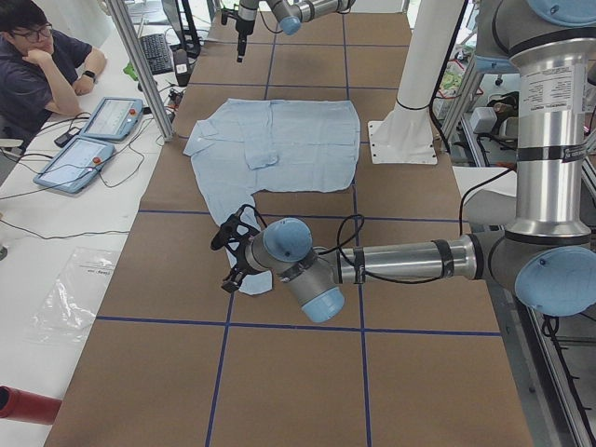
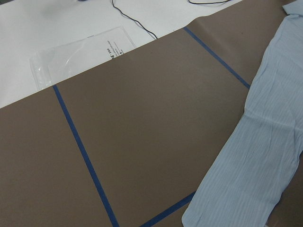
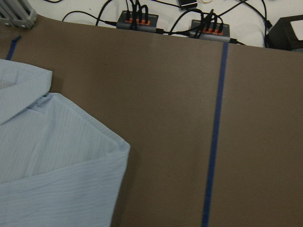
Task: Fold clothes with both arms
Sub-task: 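Release the sleeve on the shirt and lift the right gripper away, then reach the left gripper to the cuff of the other sleeve and grasp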
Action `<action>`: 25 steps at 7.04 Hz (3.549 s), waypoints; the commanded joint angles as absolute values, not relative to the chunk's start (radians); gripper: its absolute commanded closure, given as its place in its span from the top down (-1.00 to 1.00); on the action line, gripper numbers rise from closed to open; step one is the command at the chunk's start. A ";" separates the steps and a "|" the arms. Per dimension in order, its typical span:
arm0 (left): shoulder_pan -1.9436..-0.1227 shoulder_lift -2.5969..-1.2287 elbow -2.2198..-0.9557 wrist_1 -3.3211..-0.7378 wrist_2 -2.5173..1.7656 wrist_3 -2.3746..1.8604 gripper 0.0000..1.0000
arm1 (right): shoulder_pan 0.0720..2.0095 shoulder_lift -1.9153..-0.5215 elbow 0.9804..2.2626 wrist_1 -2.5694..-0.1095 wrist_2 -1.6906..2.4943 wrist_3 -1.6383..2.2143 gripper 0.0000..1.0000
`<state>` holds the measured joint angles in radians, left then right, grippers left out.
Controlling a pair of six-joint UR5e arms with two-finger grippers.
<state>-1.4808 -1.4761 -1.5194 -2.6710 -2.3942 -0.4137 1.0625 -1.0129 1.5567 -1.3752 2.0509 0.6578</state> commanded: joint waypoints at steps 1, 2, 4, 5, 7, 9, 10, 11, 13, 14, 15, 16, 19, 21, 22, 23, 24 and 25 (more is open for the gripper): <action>-1.323 -1.428 -1.516 -2.843 -2.223 -0.735 1.00 | 1.204 -1.182 1.642 -1.374 2.184 0.442 0.99; -1.248 -1.424 -1.505 -2.853 -2.110 -0.812 0.94 | 1.212 -1.225 1.682 -1.374 2.186 0.449 0.99; -1.137 -1.425 -1.468 -2.867 -2.007 -0.915 0.58 | 1.212 -1.238 1.686 -1.373 2.184 0.451 0.99; -1.074 -1.431 -1.460 -2.865 -1.976 -0.952 0.51 | 1.210 -1.242 1.686 -1.373 2.181 0.449 1.00; -0.971 -1.454 -1.418 -2.867 -1.889 -0.968 0.50 | 1.210 -1.243 1.686 -1.373 2.181 0.448 1.00; -0.959 -1.459 -1.402 -2.865 -1.884 -0.965 0.50 | 1.210 -1.250 1.684 -1.356 2.180 0.451 1.00; -0.941 -1.459 -1.396 -2.864 -1.876 -0.965 0.50 | 1.210 -1.252 1.686 -1.356 2.180 0.451 1.00; -0.928 -1.459 -1.390 -2.864 -1.868 -0.965 0.50 | 1.210 -1.252 1.686 -1.356 2.180 0.449 1.00; -0.924 -1.459 -1.370 -2.865 -1.842 -0.965 0.45 | 1.210 -1.256 1.686 -1.356 2.178 0.449 1.00; -0.922 -1.459 -1.370 -2.865 -1.842 -0.965 0.39 | 1.210 -1.256 1.686 -1.356 2.178 0.449 1.00; -0.922 -1.459 -1.368 -2.865 -1.841 -0.965 0.28 | 1.210 -1.258 1.686 -1.356 2.178 0.449 1.00; -0.920 -1.459 -1.368 -2.865 -1.841 -0.960 0.25 | 1.210 -1.258 1.686 -1.356 2.178 0.449 1.00; -0.902 -1.459 -1.368 -2.865 -1.841 -0.959 0.25 | 1.210 -1.258 1.686 -1.356 2.178 0.449 1.00; -0.897 -1.459 -1.367 -2.865 -1.841 -0.959 0.25 | 1.210 -1.259 1.686 -1.351 2.178 0.451 1.00; -0.897 -1.457 -1.365 -2.865 -1.841 -0.959 0.21 | 1.210 -1.259 1.687 -1.351 2.178 0.451 1.00; -0.897 -1.456 -1.365 -2.867 -1.841 -0.959 0.02 | 1.210 -1.259 1.686 -1.351 2.178 0.451 1.00; -0.897 -1.454 -1.365 -2.870 -1.841 -0.960 -0.30 | 1.210 -1.259 1.687 -1.350 2.178 0.451 1.00; -0.897 -1.447 -1.364 -2.887 -1.800 -0.959 -0.80 | 1.210 -1.259 1.689 -1.350 2.178 0.453 1.00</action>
<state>-0.8975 -1.4529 -1.3648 -2.8734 -1.8297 -0.9593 1.2103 -1.2594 1.6874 -1.3505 2.1783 0.4513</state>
